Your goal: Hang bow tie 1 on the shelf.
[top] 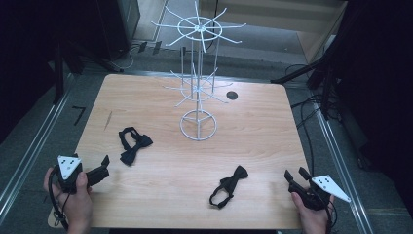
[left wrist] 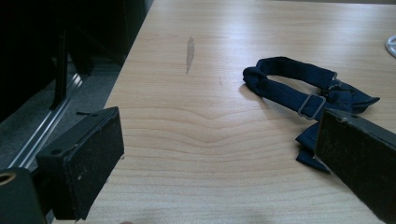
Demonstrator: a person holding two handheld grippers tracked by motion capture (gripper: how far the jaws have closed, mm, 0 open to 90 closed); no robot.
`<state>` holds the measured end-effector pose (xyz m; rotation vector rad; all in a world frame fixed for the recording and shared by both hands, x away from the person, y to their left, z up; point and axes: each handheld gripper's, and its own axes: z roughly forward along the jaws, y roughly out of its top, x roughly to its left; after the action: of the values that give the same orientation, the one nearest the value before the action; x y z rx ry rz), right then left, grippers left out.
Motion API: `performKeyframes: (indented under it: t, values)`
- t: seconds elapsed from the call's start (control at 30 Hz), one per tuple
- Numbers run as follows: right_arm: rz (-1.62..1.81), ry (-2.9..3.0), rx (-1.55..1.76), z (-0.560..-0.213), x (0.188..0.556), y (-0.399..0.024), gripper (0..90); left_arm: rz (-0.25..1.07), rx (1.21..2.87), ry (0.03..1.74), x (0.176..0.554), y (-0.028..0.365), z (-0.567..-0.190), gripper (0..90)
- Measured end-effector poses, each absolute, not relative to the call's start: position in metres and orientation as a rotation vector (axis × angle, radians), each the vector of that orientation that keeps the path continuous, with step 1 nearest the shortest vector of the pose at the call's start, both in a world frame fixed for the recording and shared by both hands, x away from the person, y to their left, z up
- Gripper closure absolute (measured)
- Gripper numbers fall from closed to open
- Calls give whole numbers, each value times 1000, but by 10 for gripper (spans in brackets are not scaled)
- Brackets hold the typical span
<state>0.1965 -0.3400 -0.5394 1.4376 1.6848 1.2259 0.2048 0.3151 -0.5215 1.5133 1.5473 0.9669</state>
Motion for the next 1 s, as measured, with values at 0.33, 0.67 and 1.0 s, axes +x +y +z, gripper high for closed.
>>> performKeyframes:
  t: [0.33, 0.67, 1.0]
  values:
    - [1249, 1773, 1321, -530, 195, -320, 514, 962, 1522, 1541, 206, 314, -522, 22]
    - [1281, 1808, 1269, -524, 193, -301, 518, 958, 1519, 1544, 206, 315, -522, 22]
    - [1271, 1862, 1227, -522, 191, -282, 509, 960, 1514, 1545, 207, 315, -522, 22]
